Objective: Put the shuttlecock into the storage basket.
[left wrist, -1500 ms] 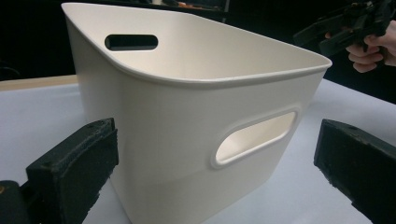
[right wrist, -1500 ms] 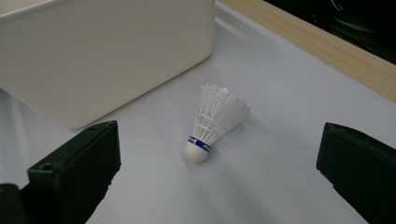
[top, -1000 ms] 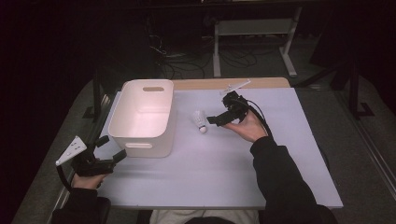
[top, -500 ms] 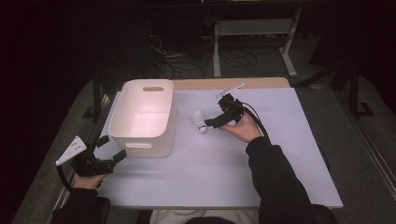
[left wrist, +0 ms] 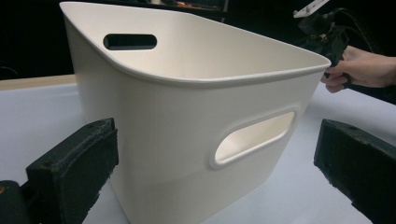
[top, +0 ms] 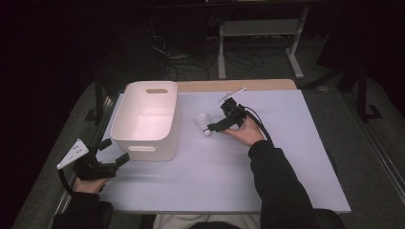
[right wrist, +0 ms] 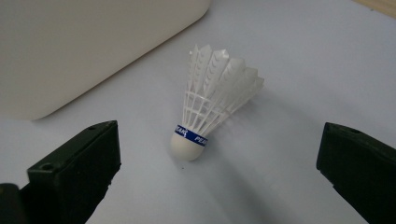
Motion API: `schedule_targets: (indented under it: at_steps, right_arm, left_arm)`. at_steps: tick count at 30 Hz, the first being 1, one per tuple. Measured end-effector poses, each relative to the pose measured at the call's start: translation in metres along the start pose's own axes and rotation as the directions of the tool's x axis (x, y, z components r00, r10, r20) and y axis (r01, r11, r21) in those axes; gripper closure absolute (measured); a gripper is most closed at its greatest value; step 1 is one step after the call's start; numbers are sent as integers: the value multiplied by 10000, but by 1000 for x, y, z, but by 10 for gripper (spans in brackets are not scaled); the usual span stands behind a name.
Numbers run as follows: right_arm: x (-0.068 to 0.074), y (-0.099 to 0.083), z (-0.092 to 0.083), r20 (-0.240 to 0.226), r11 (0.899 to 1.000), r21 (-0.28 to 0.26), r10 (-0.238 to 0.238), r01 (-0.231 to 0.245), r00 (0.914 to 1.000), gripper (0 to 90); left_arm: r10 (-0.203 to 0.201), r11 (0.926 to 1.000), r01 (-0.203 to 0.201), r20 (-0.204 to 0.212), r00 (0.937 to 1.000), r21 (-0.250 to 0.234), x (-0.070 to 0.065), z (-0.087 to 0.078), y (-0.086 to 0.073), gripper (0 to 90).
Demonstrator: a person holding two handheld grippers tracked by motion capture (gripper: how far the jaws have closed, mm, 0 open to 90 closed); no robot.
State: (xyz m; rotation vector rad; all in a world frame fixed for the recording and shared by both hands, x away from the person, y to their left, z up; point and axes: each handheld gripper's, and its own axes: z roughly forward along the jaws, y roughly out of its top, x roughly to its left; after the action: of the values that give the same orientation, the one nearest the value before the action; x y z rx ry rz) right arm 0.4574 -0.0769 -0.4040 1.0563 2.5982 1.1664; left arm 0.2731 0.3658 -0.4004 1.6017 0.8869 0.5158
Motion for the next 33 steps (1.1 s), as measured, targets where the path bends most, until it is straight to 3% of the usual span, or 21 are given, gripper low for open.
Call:
schedule_targets:
  at_steps: [27,33]
  right_arm:
    - [2,-5,29,-207,9984,468,324,-314,9993,0]
    - [3,-6,34,-412,9974,588,429,-405,9982,55]
  left_arm:
    - [-22,10000,22,21,10000,-10,0,0,0,0]
    - [-17,10000,17,43,10000,-9,0,0,0,0]
